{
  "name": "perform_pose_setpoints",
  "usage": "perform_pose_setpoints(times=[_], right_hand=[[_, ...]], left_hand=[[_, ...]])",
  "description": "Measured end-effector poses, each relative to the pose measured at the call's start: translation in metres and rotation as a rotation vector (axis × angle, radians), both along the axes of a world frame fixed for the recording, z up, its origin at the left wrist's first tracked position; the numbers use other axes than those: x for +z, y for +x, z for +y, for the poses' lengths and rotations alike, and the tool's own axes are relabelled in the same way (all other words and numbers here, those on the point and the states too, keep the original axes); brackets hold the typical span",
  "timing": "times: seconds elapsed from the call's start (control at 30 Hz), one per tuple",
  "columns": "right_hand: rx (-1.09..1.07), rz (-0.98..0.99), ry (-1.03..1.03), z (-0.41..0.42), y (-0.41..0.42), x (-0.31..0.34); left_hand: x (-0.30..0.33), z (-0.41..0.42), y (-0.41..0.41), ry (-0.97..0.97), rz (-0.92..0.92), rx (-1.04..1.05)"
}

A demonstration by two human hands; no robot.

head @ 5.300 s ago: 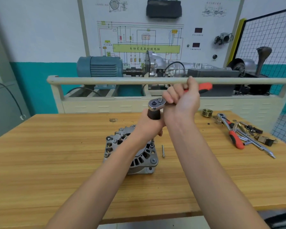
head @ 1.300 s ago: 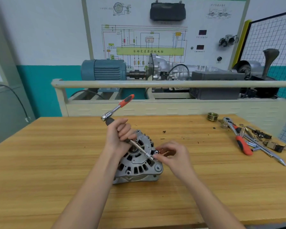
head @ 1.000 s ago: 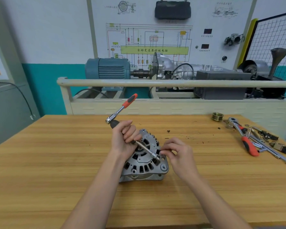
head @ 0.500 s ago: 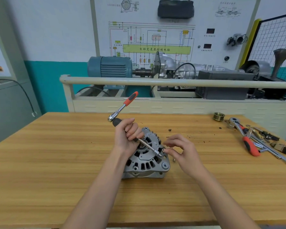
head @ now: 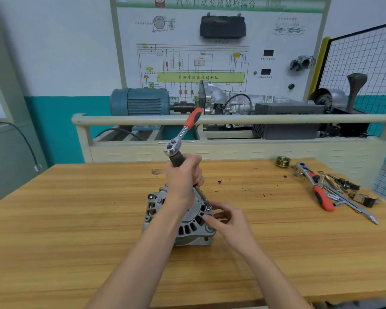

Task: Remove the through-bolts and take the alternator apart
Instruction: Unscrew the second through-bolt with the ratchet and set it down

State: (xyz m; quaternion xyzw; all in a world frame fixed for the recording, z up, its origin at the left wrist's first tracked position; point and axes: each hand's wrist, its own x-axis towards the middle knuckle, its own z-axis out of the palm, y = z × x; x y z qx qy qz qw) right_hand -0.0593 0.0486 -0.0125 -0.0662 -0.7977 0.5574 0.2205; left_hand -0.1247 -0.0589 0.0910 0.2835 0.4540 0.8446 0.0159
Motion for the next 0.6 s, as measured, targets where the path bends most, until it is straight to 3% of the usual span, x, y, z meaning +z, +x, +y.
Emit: perform_pose_setpoints(times=[0.33, 0.6], right_hand=[[-0.046, 0.052, -0.085, -0.006, -0.002, -0.003], [-0.118, 0.083, -0.163, -0.01, -0.005, -0.005]], left_hand=[[-0.001, 0.01, 0.006, -0.123, 0.079, 0.037], [0.006, 0.027, 0.016, -0.382, 0.208, -0.001]])
